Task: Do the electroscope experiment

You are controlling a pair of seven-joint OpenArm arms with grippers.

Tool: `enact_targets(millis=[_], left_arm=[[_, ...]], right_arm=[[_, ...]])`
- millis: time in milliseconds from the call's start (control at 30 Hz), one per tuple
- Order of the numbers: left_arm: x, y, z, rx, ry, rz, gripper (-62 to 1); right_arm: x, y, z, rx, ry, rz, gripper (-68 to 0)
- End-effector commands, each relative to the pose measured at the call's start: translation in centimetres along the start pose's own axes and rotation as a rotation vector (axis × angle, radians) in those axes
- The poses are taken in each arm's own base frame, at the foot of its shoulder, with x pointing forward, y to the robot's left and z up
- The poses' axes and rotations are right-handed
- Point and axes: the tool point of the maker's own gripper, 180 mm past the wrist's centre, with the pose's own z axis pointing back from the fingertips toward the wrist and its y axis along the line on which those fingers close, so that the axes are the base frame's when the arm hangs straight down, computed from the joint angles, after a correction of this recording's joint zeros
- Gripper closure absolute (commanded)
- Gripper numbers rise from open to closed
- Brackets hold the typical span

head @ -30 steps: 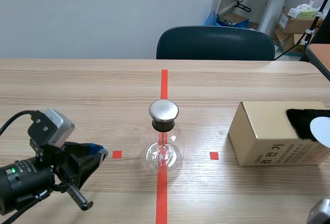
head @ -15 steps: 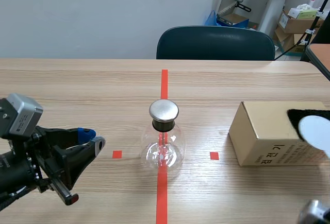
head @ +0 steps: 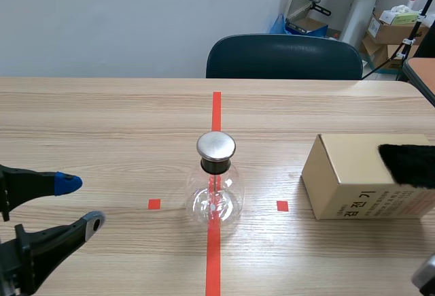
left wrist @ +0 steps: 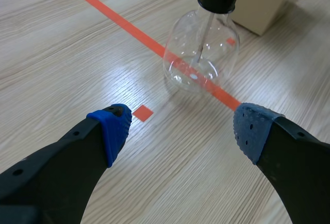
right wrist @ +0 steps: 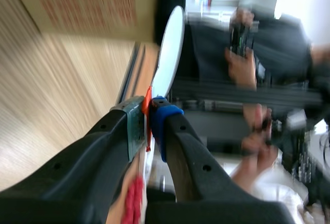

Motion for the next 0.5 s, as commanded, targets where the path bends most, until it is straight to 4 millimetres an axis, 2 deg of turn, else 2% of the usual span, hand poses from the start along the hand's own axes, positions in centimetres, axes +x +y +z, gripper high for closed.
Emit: enact_targets(millis=[0, 100, 133, 167, 267, 333, 400, 467], left_arm=[[1.2, -1.4, 0.0, -0.046, -0.033, 0.015, -43.8], [1.6, -2.6, 0.7, -0.089, -0.016, 0.009, -43.8], [1.8, -3.1, 0.9, -0.105, -0.016, 0.009, -43.8], [2.0, -3.5, 1.2, -0.122, -0.018, 0.007, -43.8], [2.7, -5.3, 1.7, -0.185, -0.021, -0.019, -43.8], [3.1, -6.5, 1.9, -0.224, -0.024, -0.026, -43.8], [3.5, -7.7, 1.9, -0.255, -0.034, -0.023, -43.7], [3.9, -8.9, 2.0, -0.281, -0.044, -0.01, -43.7]], right_arm=[[1.0, -1.4, -0.2, -0.06, -0.079, 0.054, -0.8], [4.2, -1.0, 0.2, -0.05, -0.239, 0.068, -0.8], [4.5, -1.0, 0.2, -0.05, -0.252, 0.066, -0.8], [4.4, -1.0, 0.1, -0.051, -0.236, 0.061, -0.8], [1.3, -1.1, -0.3, -0.053, -0.051, 0.051, -0.8], [0.4, -1.1, -0.3, -0.052, -0.004, 0.057, -0.8], [1.6, -1.0, -0.3, -0.045, -0.073, 0.078, -0.8], [4.1, -0.7, 0.0, -0.038, -0.206, 0.083, -0.8]])
